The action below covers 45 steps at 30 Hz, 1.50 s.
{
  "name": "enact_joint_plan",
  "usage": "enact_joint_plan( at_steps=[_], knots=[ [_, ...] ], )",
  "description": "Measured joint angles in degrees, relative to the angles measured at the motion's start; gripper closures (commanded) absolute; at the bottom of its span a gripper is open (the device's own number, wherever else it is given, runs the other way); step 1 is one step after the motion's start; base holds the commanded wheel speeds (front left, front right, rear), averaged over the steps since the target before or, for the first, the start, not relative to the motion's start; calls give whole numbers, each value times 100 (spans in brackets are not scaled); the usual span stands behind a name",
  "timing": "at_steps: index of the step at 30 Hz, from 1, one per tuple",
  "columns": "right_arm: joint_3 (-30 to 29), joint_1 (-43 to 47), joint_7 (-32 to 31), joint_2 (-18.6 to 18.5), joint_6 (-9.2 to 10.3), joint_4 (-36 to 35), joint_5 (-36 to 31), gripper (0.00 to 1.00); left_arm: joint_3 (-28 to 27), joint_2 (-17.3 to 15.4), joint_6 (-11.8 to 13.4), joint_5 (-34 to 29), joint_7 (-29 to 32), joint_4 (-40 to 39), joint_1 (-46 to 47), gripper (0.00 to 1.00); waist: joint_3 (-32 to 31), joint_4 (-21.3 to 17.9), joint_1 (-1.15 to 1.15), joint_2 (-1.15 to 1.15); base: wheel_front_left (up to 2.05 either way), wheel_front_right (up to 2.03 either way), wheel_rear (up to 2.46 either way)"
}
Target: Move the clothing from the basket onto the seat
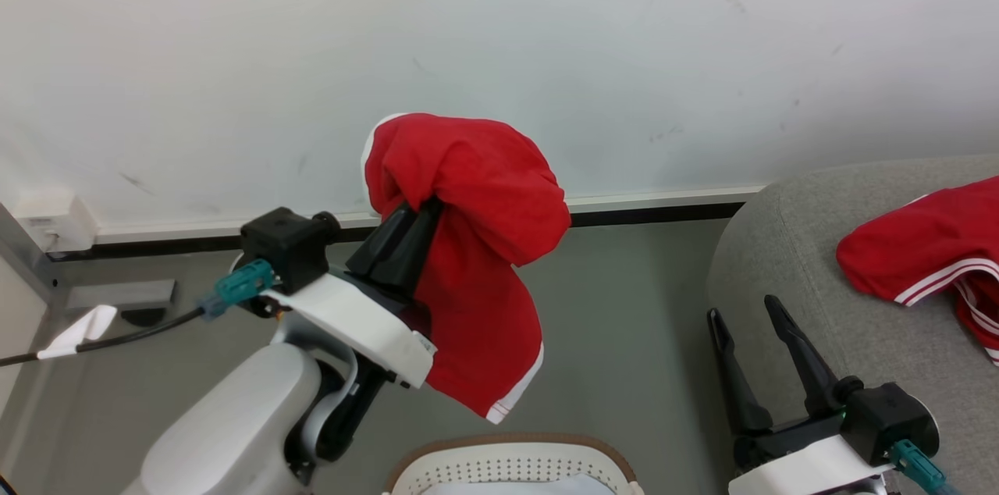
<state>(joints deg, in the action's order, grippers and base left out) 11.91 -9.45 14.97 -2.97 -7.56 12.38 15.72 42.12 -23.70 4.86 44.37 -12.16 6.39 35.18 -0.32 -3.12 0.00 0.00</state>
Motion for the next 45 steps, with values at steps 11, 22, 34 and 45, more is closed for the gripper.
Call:
enact_joint_plan(
  at_steps=[11, 22, 34, 45],
  knots=[
    [755, -117, 0, -53, 0, 34, 155, 0, 78, -12, 48, 0, 5, -79, -37, 100, 74, 17, 0, 0, 0, 0, 0],
    [2056, -631, -1, -214, 0, 615, 385, 0, 438, 356, -123, 18, 59, -49, -107, 100, -6, 287, 0, 0, 0, 0, 0],
    [2793, -1333, -94, -203, 0, 1701, 723, 0, 880, 692, -256, 18, 255, -66, -146, 100, -151, 775, 0, 0, 0, 0, 0],
    [2930, -1560, -19, -53, 0, 2327, 991, 100, 1134, 868, -314, 23, 399, -208, -164, 100, -221, 1214, 0, 0, 0, 0, 0]
  ],
)
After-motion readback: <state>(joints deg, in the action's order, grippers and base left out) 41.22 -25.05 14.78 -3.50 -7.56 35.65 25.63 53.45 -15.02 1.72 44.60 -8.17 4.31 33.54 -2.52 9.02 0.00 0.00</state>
